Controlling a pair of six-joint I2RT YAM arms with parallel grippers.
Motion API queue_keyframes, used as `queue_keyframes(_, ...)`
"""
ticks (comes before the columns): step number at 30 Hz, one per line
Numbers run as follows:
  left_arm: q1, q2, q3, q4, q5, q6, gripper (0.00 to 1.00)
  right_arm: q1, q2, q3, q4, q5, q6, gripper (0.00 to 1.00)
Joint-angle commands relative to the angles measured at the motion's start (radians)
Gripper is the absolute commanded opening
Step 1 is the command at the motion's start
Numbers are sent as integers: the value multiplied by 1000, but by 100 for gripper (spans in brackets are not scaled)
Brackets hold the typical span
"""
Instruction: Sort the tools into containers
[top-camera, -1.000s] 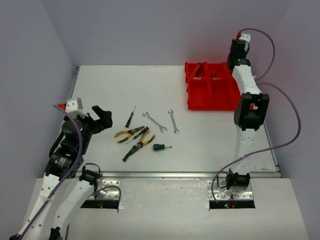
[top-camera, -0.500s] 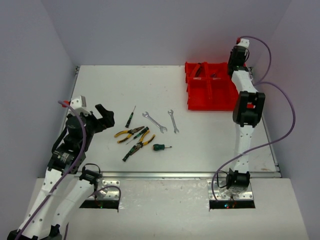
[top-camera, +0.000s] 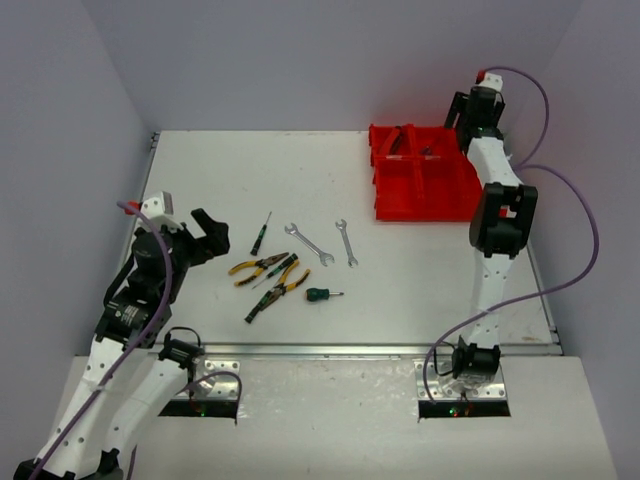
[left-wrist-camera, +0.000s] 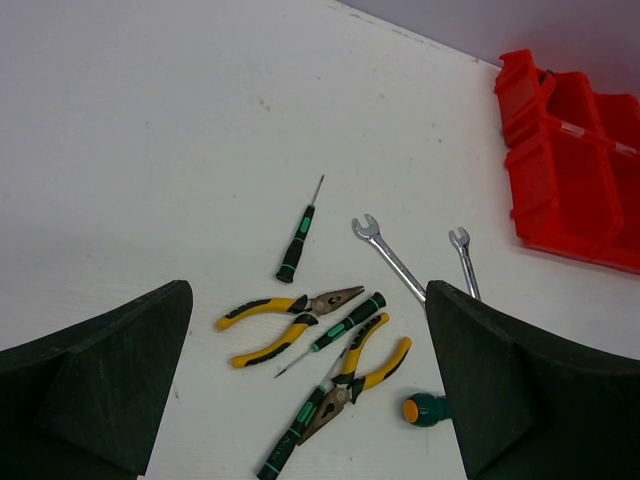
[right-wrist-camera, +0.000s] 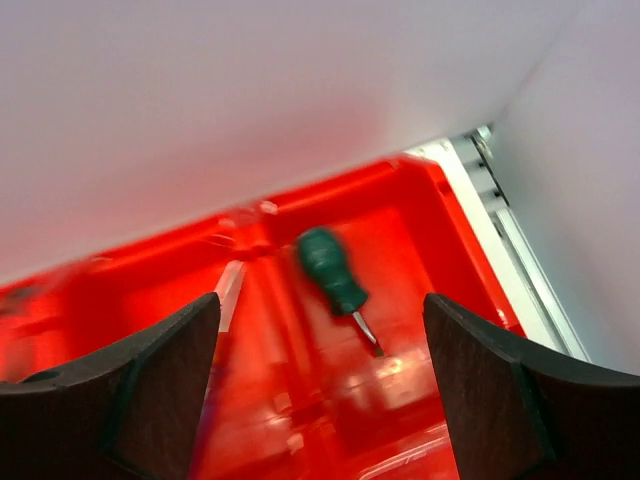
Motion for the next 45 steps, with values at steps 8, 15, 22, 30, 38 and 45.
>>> queue_keyframes(8, -10, -14, 7, 36, -27, 8, 100, 394, -534, -334, -208, -296, -67, 99)
queue_keyframes(15, -10, -35, 18, 12, -105, -18, 100, 788, -688, -682, -366, -383, -285, 99)
queue_keyframes(22, -10, -38, 16, 13, -89, -16, 100, 887, -589, -586, -584, -346, -352, 99)
queue_keyframes(30, -10, -44, 11, 24, -73, -11, 100, 969, -587, -766, -538, -369, -318, 92)
queue_keyframes(38, -10, -25, 11, 29, -45, 0, 100, 1011, -490, -757, -511, -463, -320, 75)
queue_keyframes(45, -11, -33, 6, 37, -33, 3, 100, 1028, -391, -748, -452, -408, -323, 64)
